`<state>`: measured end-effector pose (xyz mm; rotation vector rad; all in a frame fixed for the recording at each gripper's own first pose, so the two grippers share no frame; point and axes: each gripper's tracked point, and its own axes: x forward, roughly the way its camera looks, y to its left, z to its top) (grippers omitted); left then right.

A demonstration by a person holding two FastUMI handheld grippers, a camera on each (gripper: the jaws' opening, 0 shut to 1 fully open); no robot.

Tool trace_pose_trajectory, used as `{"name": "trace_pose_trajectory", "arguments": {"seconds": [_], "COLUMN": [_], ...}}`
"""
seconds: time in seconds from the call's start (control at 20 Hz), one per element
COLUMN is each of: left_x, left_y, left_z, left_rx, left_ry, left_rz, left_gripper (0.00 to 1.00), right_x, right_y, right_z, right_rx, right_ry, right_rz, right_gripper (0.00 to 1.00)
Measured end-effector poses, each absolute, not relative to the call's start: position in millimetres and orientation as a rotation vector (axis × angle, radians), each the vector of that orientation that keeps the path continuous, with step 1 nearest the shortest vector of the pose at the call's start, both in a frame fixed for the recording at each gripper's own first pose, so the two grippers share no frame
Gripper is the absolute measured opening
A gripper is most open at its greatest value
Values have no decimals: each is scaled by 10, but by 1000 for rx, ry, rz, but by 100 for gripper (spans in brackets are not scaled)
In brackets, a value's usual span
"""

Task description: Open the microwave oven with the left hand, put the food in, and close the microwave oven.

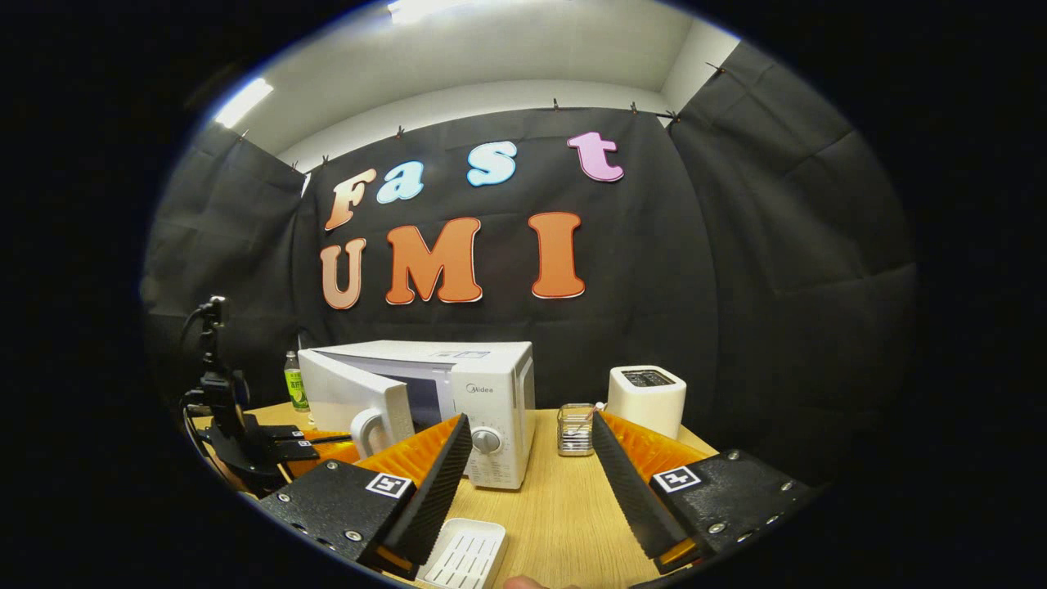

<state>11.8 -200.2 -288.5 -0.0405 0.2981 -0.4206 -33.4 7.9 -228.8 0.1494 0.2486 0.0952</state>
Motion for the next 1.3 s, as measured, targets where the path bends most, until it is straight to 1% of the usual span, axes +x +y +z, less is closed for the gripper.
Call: {"name": "trace_pose_trajectory", "arguments": {"seconds": [0.25,0.45,0.55,0.6,0.65,0.95,1.0,1.05,1.2,1.25,1.3], "left_x": [443,666,754,753,766,820,838,819,823,825,806], "left_y": [-2114,-2159,-2193,-2235,-2257,-2348,-2325,-2358,-2344,-2277,-2253], "left_z": [-3059,-3157,-3252,-3246,-3233,-3254,-3335,-3257,-3224,-3148,-3064], "left_rx": [-30,-23,-42,-50,-43,-4,-1,-14,6,14,4], "left_ry": [321,332,362,361,358,328,364,340,333,320,307], "left_rz": [-376,-342,-334,-341,-342,-331,-326,-328,-330,-317,-325], "left_gripper": [8,10,10,3,0,1,7,1,1,0,1], "right_x": [-400,-431,-463,-468,-459,-451,-464,-467,-486,-485,-478], "right_y": [-30,-67,-106,-119,-129,-93,-85,-74,-62,-62,-66], "right_z": [-2334,-2437,-2481,-2479,-2476,-2466,-2457,-2442,-2392,-2379,-2347], "right_rx": [139,144,137,135,135,159,160,159,153,152,149], "right_ry": [255,280,286,285,287,294,297,294,290,292,288], "right_rz": [78,69,57,55,51,49,49,51,52,50,47], "right_gripper": [92,92,92,92,92,92,92,92,92,92,92]}}
